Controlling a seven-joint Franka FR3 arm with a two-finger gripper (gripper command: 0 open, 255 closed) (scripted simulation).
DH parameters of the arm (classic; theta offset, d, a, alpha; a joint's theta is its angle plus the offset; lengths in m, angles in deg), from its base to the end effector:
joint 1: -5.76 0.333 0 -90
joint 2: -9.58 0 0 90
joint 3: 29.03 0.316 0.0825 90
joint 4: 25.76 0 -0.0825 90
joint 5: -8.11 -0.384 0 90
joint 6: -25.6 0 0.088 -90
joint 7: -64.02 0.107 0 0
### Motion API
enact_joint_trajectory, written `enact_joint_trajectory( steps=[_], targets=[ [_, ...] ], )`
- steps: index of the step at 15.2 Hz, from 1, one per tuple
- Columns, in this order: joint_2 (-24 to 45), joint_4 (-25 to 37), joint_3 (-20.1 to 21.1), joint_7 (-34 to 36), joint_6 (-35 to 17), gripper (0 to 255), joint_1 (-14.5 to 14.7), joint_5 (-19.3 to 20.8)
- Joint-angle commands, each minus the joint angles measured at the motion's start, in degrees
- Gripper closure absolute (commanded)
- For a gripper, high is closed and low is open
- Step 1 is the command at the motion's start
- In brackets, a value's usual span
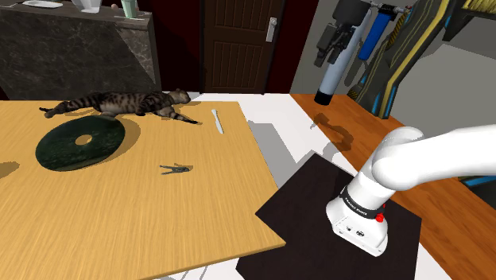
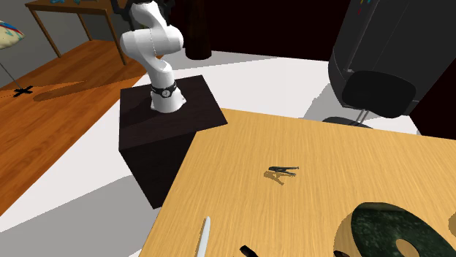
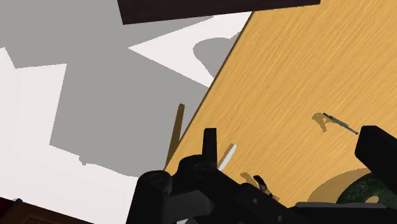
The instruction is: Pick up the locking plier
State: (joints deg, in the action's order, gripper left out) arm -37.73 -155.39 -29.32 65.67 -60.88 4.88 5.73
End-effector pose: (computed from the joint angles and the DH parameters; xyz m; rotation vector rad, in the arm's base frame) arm 0.2887 -0.0019 0.6408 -3.0934 0.0676 -0.1120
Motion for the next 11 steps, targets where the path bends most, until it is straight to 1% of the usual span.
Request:
enact_joint_trajectory(
  steps=[1, 6, 11],
  targets=[
    [0.0, 0.0, 0.0, 0.0, 0.0, 0, 0.0, 0.0],
    [5.2, -4.1, 0.7, -3.7, -9.6, 0, 2.5, -0.6],
    [12.0, -6.4, 1.5, -7.5, -19.0, 0, 4.9, -1.3]
  ],
)
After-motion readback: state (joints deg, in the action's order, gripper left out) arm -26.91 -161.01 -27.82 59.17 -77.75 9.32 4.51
